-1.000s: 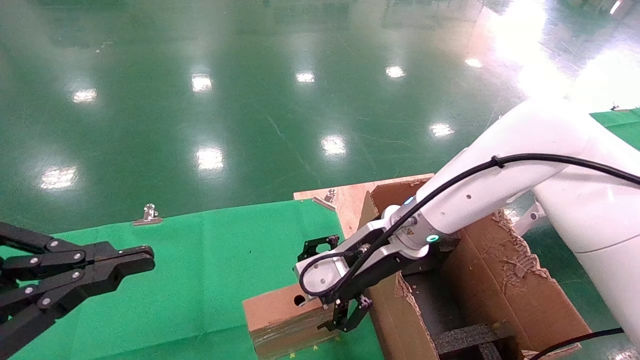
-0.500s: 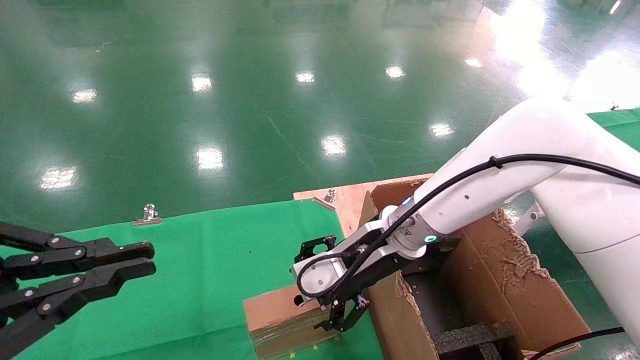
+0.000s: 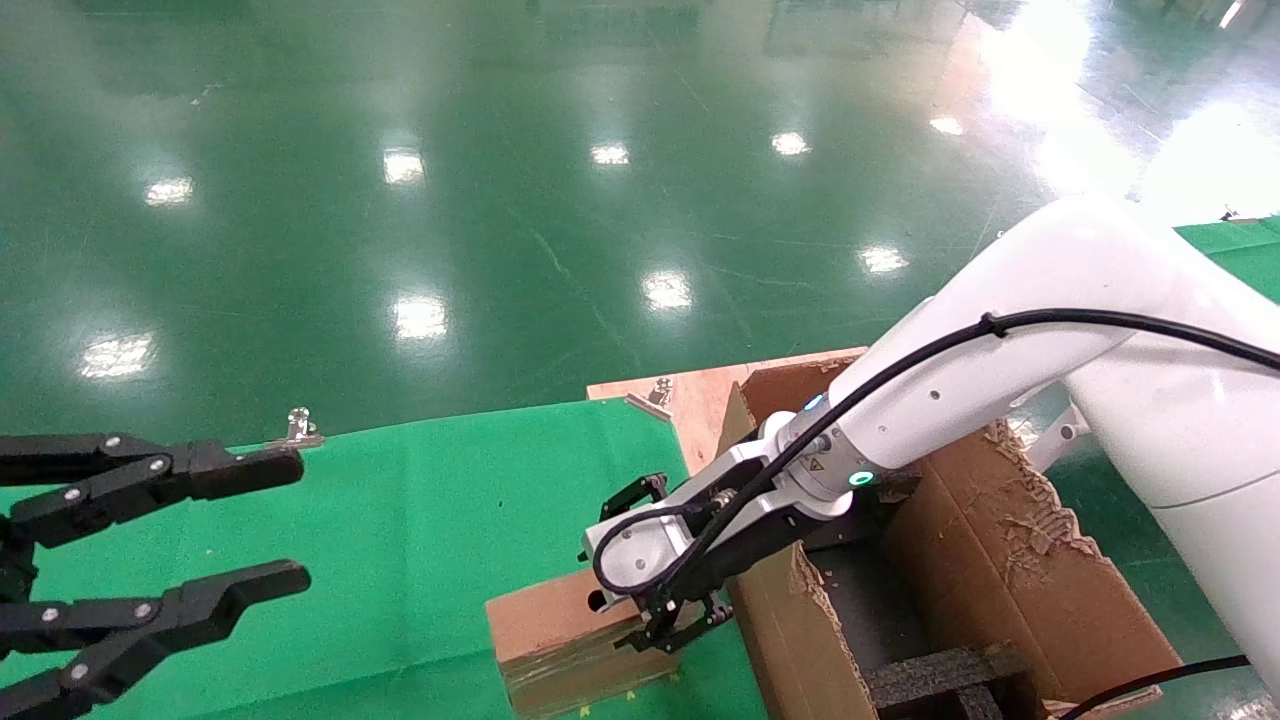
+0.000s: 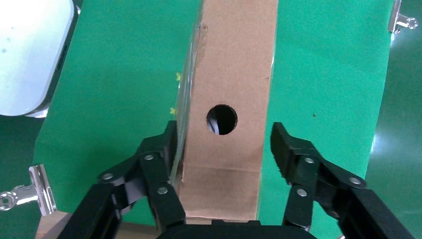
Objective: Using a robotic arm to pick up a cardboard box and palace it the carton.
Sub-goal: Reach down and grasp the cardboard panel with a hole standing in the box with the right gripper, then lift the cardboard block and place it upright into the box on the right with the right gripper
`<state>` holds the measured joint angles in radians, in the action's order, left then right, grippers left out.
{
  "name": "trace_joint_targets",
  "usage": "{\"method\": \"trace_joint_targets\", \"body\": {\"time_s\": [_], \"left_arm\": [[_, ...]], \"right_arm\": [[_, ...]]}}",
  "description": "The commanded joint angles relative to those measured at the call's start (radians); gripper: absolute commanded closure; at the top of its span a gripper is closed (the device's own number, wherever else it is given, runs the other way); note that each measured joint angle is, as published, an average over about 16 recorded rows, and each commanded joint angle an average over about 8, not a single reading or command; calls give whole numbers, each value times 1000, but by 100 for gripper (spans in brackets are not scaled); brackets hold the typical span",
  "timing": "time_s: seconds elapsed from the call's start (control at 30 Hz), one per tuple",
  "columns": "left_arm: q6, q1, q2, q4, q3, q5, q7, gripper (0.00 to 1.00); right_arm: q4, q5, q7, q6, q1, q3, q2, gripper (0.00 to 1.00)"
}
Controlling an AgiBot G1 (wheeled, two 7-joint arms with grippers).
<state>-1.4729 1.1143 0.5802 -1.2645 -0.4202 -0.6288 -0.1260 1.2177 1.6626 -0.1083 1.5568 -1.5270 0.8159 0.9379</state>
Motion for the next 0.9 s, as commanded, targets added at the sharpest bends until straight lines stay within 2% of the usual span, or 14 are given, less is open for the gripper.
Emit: {"method": "trace_joint_targets", "body": {"time_s": [0.03,0.6,0.73,0.9], "left_arm": [[0,0,0,0,0,0,0,0],[0,0,0,0,0,0,0,0],[0,0,0,0,0,0,0,0],[0,0,0,0,0,0,0,0]], "right_arm": [[0,0,0,0,0,-1,0,100],[-2,-8,1,0,-15,-5,-6,100],[-23,-36,22,14,-66,-9,-17,100],[-83,-98,89,34,-182,23,-35,100]]}}
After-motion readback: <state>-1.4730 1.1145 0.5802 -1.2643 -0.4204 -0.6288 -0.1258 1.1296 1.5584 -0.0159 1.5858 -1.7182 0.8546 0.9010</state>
